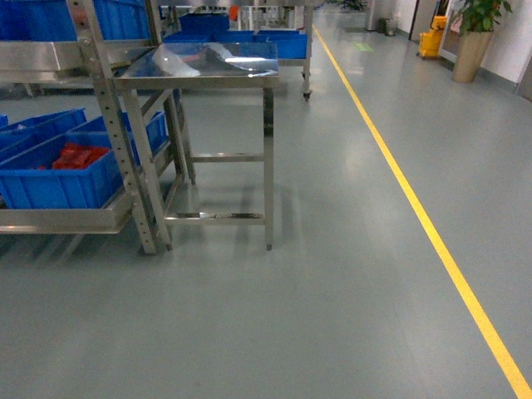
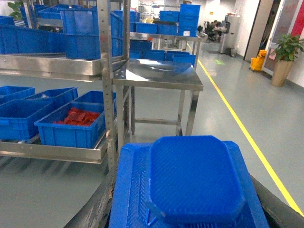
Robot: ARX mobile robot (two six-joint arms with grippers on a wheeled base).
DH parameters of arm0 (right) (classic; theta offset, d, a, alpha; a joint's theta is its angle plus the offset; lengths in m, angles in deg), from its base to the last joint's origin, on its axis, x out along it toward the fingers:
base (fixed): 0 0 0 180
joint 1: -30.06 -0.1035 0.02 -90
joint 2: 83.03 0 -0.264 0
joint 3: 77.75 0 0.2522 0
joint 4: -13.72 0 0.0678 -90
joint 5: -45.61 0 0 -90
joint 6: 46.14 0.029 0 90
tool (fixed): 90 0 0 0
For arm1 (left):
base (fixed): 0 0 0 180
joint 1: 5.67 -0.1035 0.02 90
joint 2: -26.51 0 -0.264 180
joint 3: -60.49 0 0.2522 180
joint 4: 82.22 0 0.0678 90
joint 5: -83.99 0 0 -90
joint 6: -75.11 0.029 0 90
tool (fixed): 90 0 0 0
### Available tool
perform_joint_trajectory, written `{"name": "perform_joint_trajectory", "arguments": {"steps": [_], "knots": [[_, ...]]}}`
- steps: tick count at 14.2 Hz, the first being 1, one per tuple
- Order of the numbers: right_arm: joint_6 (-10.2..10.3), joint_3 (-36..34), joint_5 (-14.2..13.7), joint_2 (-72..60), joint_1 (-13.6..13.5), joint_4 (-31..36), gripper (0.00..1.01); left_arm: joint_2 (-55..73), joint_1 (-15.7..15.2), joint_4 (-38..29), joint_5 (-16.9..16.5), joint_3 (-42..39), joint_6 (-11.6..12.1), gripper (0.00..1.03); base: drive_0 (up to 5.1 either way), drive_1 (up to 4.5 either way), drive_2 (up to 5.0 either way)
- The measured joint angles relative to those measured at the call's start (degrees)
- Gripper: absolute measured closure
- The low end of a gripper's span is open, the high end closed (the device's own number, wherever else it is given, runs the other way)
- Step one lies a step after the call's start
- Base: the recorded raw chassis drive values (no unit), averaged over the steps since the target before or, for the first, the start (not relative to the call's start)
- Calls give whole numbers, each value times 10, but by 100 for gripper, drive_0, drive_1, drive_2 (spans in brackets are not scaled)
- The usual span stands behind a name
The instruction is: Pick blue part to blue bin on bottom shelf
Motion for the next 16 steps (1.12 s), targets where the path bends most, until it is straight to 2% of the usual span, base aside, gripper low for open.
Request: {"name": "perform_joint_trajectory", "arguments": {"steps": [16], "knots": [[0,0,0,0,0,0,3,0,0,4,0,0,0,59,-2,409,-413]]}}
